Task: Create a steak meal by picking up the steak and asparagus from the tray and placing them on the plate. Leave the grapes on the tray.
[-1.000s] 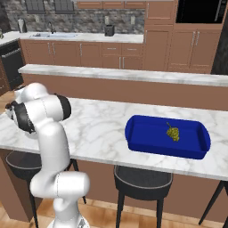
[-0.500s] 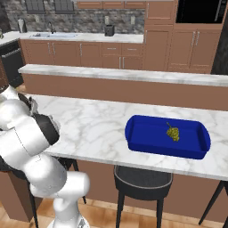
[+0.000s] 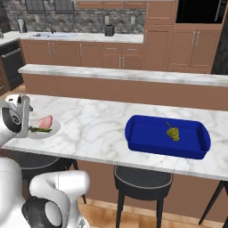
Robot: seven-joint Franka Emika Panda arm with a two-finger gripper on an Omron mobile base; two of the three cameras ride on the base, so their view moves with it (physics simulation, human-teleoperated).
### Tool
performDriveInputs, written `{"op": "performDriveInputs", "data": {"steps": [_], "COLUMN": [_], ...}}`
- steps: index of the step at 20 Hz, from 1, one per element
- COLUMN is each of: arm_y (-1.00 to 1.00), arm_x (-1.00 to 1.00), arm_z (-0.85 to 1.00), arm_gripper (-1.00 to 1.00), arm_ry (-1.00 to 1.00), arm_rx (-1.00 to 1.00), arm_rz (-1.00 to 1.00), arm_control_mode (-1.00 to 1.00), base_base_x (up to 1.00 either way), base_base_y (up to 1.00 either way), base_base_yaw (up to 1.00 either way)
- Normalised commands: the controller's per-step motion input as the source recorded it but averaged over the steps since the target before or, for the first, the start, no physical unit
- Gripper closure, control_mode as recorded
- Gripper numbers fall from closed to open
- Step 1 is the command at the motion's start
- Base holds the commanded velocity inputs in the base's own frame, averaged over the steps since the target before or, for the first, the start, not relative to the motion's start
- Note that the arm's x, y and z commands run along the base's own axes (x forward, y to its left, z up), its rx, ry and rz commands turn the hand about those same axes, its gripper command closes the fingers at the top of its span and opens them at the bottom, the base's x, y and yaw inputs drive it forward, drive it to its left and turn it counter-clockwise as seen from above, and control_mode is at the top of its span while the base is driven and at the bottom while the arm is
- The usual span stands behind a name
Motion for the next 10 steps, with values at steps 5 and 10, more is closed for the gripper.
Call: {"op": "performDriveInputs", "data": {"steps": [5,10], "arm_y": [-0.66,-0.90], "arm_x": [-0.23,0.00], "arm_z": [0.25,0.00], "arm_gripper": [-1.00,-1.00], "arm_ry": [-0.10,0.00], "arm_rx": [0.32,0.35], "arm_rz": [0.02,0.00], "arm_control_mode": [-1.00,-1.00], "base_base_x": [0.00,0.00], "base_base_y": [0.00,0.00], "base_base_yaw": [0.00,0.00]}}
